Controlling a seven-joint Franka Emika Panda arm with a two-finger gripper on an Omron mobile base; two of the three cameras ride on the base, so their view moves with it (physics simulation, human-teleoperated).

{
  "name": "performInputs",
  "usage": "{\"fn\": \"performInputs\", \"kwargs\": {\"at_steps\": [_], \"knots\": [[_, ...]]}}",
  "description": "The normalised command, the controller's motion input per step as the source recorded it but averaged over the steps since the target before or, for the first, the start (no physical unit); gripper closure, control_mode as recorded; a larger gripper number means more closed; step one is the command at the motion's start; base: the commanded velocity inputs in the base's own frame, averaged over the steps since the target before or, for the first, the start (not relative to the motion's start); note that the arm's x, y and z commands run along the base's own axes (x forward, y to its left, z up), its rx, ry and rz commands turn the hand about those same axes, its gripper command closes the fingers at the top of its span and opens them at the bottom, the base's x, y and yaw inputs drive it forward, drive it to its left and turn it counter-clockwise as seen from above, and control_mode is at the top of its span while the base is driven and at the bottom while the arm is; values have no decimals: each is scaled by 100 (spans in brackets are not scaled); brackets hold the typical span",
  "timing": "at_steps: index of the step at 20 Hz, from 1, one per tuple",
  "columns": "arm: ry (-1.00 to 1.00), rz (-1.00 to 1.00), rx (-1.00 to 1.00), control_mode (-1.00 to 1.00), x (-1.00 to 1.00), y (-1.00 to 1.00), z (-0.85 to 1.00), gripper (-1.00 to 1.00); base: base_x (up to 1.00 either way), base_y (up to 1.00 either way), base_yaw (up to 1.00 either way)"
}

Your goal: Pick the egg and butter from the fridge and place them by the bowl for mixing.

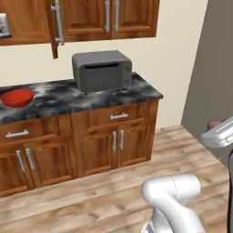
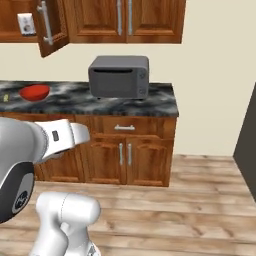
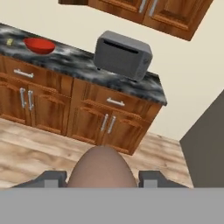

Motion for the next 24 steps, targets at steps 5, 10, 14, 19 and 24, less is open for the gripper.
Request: {"fn": "performInputs", "kwargs": {"at_steps": [5,10,14,19,24], "knots": [[0,0,0,100,0,0,0,100,59,100,0],[0,0,0,100,0,0,0,100,12,100,0],[0,0,0,100,0,0,0,100,4,100,0],[0,0,0,100,0,0,0,100,26,100,0],[0,0,0,100,0,0,0,100,64,100,0]]}}
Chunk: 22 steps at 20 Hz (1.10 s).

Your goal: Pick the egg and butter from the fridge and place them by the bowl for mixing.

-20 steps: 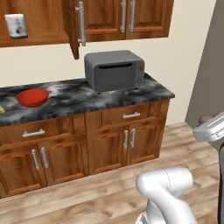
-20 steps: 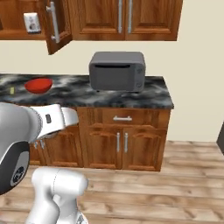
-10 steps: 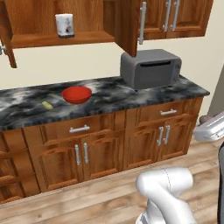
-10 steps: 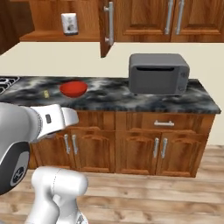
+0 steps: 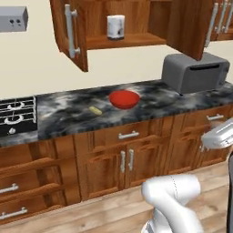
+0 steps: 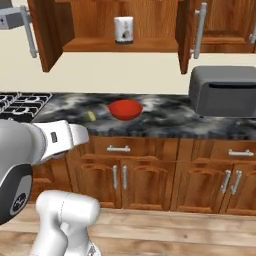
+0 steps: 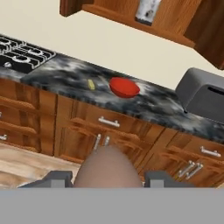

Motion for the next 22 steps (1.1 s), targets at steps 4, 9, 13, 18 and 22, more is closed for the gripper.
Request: {"fn": "performInputs", "kwargs": {"at_steps": [4,9,13,18,22], "knots": [[0,0,0,100,0,0,0,100,100,59,-6],[0,0,0,100,0,0,0,100,100,-10,-1],[0,0,0,100,0,0,0,100,100,-21,0],[0,0,0,100,0,0,0,100,51,-6,0],[0,0,0,100,0,0,0,100,17,0,8]]}}
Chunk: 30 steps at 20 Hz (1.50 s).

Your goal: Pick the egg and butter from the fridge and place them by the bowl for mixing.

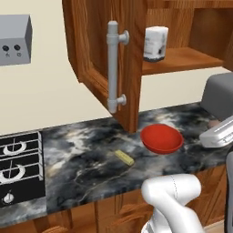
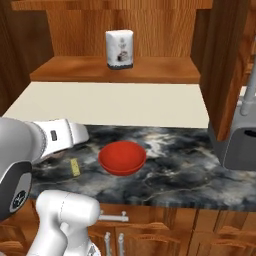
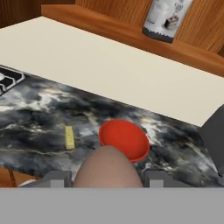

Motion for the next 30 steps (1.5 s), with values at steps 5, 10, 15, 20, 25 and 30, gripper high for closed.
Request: {"fn": "performInputs", "kwargs": {"at_steps": [5,10,15,20,25,30], "knots": [[0,0,0,100,0,0,0,100,0,-25,30],[0,0,0,100,0,0,0,100,0,-10,7],[0,0,0,100,0,0,0,100,6,-33,0],[1,2,0,-100,12,9,0,100,1,0,0],[7,5,-5,-100,30,47,0,100,0,0,0],[5,6,-2,-100,12,30,-8,100,0,0,0]]}}
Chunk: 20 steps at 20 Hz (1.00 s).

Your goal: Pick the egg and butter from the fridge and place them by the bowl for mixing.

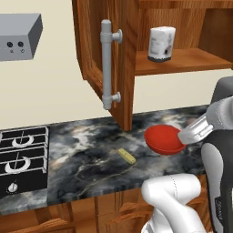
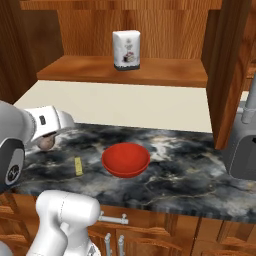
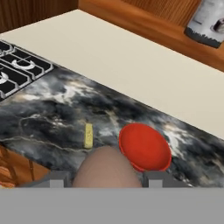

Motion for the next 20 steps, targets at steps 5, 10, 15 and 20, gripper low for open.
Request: {"fn": "performInputs", "kwargs": {"at_steps": [5,10,15,20], "knots": [[0,8,0,-100,0,12,-38,100,0,0,0],[1,9,0,-100,4,10,-38,100,0,0,0],[15,2,-8,-100,46,22,-30,100,0,0,0],[4,3,-7,-100,51,10,-28,100,0,0,0]]}}
